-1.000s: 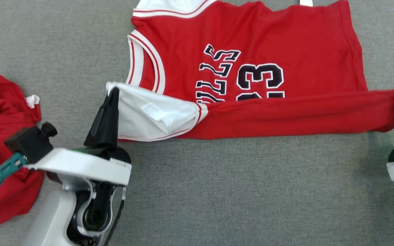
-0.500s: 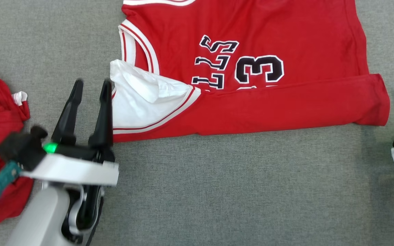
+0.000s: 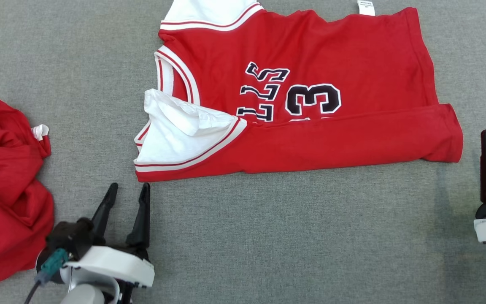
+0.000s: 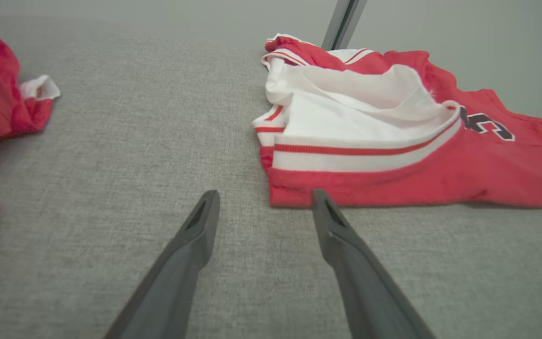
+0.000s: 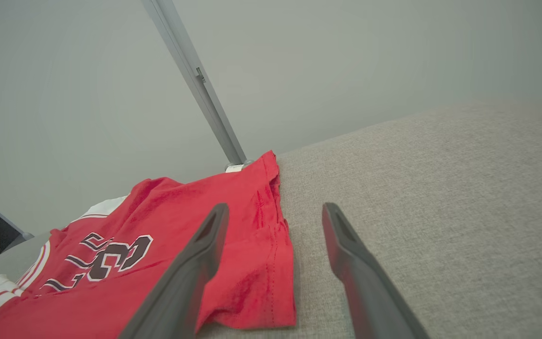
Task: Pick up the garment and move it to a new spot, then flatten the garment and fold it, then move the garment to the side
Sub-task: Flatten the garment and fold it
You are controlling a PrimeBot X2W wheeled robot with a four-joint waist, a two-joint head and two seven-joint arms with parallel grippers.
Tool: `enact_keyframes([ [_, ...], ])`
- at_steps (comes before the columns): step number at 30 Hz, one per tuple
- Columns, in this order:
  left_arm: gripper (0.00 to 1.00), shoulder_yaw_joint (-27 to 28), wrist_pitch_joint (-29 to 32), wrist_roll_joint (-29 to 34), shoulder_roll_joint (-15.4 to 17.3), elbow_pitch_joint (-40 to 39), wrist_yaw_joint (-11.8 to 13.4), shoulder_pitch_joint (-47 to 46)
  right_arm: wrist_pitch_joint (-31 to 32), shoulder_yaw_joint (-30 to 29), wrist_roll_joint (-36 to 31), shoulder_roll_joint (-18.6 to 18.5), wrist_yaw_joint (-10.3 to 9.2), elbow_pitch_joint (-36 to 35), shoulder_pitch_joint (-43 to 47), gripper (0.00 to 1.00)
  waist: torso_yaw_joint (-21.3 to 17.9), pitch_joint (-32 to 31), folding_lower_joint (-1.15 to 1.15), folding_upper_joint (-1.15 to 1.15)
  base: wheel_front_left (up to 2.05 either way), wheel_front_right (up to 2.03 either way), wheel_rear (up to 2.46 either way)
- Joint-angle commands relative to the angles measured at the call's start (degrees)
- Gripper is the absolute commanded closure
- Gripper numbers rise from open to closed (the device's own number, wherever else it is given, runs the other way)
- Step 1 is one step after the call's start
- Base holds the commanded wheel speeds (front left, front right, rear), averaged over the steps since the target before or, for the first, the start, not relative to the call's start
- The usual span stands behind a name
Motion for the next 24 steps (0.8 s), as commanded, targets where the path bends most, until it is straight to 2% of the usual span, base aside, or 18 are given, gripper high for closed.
enact_keyframes([
  [1,0.00,0.51,-0.22,-0.46,0.03,1.61,-0.73,-1.83,-0.32,0.50,-0.14,-0.35,-0.02,0.27,-0.06,0.00,-0.12,-0.08,0.00,0.00,0.00,0.00,0.00],
  [8,0.00,0.59,1.25,-1.60,-0.36,9.66,-2.91,-6.36,-0.31,1.32,0.13,-1.34,-0.02,0.58,-0.99,0.00,-0.94,0.34,0.00,0.00,0.00,0.00,0.00],
  [9,0.10,0.36,1.61,-1.78,-0.42,10.60,-3.39,-6.75,-0.31,1.21,0.07,-1.42,-0.02,0.47,-0.98,0.00,-1.02,0.48,0.00,0.00,0.00,0.00,0.00],
  [10,0.34,-0.01,1.81,-1.83,-0.44,11.45,-3.83,-7.10,-0.31,1.01,0.03,-1.51,-0.02,0.50,-0.94,0.00,-1.07,0.61,0.00,0.00,0.00,0.00,0.00],
  [11,0.49,-0.45,1.71,-1.37,-0.46,11.96,-4.38,-7.59,-0.31,0.93,-0.05,-1.62,-0.02,0.61,-0.85,0.00,-1.08,0.76,0.00,0.00,0.00,0.00,0.00],
  [12,0.51,-1.03,1.60,-1.00,-0.70,12.40,-4.95,-8.10,-0.31,0.99,-0.18,-1.66,-0.02,0.83,-0.71,0.00,-1.06,0.91,0.00,0.00,0.00,0.00,0.00],
  [13,0.62,-1.79,1.63,-0.62,-0.85,12.80,-5.53,-8.54,-0.31,1.01,-0.27,-1.71,-0.02,1.01,-0.64,0.00,-1.00,1.06,0.00,0.00,0.00,0.00,0.00],
  [14,0.67,-2.63,1.60,-0.14,-1.06,13.02,-6.06,-8.95,-0.32,0.91,-0.33,-1.76,-0.02,1.05,-0.62,0.00,-0.92,1.19,0.00,0.00,0.00,0.00,0.00],
  [15,0.91,-3.46,1.93,0.31,-1.23,13.31,-6.53,-9.34,-0.31,0.82,-0.31,-1.71,-0.02,1.16,-0.63,0.00,-0.84,1.31,0.00,0.00,0.00,0.00,0.00],
  [16,1.00,-4.47,2.61,0.87,-1.39,13.68,-7.03,-9.67,-0.31,0.81,-0.27,-1.68,-0.02,1.30,-0.72,0.00,-0.78,1.45,0.00,0.00,0.00,0.00,0.00],
  [19,1.00,-6.65,3.74,2.52,-1.20,14.67,-7.60,-10.39,-0.32,0.94,-0.39,-1.73,-0.02,1.72,-1.47,0.00,-0.72,1.73,0.00,0.00,0.00,0.00,0.00],
  [24,1.00,-6.29,1.56,4.29,-0.54,13.64,-6.25,-10.33,-0.31,3.08,-0.92,-1.36,-0.02,4.01,-2.18,0.00,-0.88,1.34,0.00,0.00,0.00,0.00,0.00],
])
